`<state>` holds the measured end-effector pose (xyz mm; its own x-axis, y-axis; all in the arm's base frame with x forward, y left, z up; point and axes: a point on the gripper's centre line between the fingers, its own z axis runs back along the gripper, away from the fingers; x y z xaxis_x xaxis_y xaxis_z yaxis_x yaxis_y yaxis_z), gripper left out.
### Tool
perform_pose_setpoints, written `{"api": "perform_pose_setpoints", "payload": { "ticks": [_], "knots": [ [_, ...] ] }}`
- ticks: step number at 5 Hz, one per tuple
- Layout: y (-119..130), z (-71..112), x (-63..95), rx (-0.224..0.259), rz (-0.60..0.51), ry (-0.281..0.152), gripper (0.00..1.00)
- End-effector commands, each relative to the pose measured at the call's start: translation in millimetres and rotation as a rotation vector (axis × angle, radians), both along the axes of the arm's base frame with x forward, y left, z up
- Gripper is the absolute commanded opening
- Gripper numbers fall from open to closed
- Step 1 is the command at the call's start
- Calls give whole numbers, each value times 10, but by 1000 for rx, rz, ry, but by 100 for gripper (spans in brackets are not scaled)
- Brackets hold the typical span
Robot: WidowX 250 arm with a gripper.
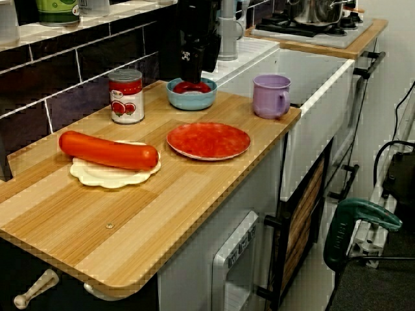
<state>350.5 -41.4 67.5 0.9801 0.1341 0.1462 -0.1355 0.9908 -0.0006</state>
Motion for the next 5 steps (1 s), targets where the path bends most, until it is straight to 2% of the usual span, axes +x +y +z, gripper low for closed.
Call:
{"api": "perform_pose_setpoints", "payload": {
  "ticks": [1, 3, 5],
  "knots": [
    [101, 92, 2, -14, 50, -50, 100],
    [75, -47, 70, -11, 108, -39, 100],
    [60, -124, 126, -3, 119, -37, 100]
  ]
}}
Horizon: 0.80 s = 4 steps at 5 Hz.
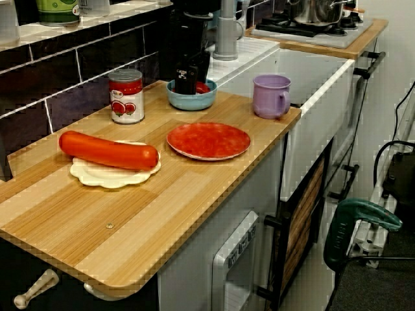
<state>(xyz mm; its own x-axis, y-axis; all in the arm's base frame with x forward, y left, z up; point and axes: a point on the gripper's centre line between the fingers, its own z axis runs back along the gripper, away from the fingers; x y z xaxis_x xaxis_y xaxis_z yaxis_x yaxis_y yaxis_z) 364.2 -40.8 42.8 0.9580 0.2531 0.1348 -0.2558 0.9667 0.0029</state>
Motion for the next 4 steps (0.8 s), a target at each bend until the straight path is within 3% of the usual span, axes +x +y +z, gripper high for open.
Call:
{"api": "perform_pose_setpoints", "payload": {
  "ticks": [1, 2, 4],
  "knots": [
    [44, 98, -38, 0, -15, -40, 100],
    [71, 112, -48, -9, -17, -33, 0],
    [155, 299, -79, -44, -19, -40, 0]
  ]
}}
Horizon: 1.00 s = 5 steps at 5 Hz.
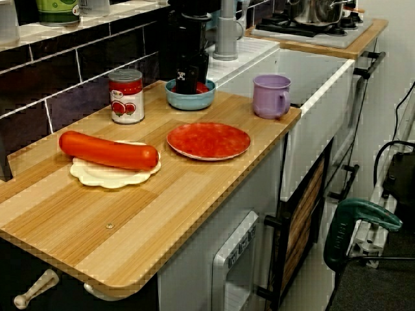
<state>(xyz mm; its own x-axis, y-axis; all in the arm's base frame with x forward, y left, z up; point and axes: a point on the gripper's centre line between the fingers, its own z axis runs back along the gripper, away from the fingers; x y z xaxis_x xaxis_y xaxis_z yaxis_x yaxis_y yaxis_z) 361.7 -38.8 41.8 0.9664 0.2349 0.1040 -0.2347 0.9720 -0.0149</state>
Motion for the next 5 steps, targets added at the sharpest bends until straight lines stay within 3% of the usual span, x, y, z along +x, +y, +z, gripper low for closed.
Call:
{"api": "perform_pose_setpoints", "payload": {
  "ticks": [1, 3, 5],
  "knots": [
    [186, 473, -90, -39, 6, -74, 0],
    [365, 924, -197, -116, 2, -93, 0],
    [750, 1020, -396, -137, 9, -98, 0]
  ]
}}
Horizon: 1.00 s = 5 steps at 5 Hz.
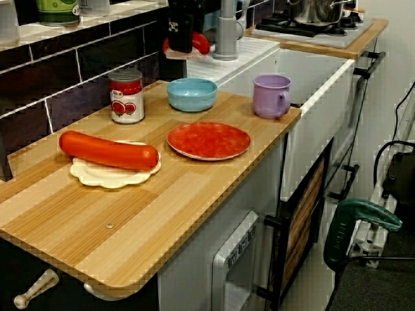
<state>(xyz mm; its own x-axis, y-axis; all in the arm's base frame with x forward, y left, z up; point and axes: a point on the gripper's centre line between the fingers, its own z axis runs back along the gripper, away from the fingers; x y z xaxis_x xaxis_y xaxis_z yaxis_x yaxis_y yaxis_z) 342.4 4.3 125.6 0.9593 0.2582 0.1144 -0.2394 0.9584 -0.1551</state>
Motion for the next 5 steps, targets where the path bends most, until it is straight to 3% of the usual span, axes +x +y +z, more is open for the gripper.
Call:
{"api": "perform_pose_setpoints", "payload": {
  "ticks": [1, 3, 5],
  "knots": [
    [471, 197, -346, 18, -33, -39, 0],
    [611, 180, -649, 86, -169, -54, 0],
    [766, 55, -793, 120, -157, -74, 0]
  ]
}}
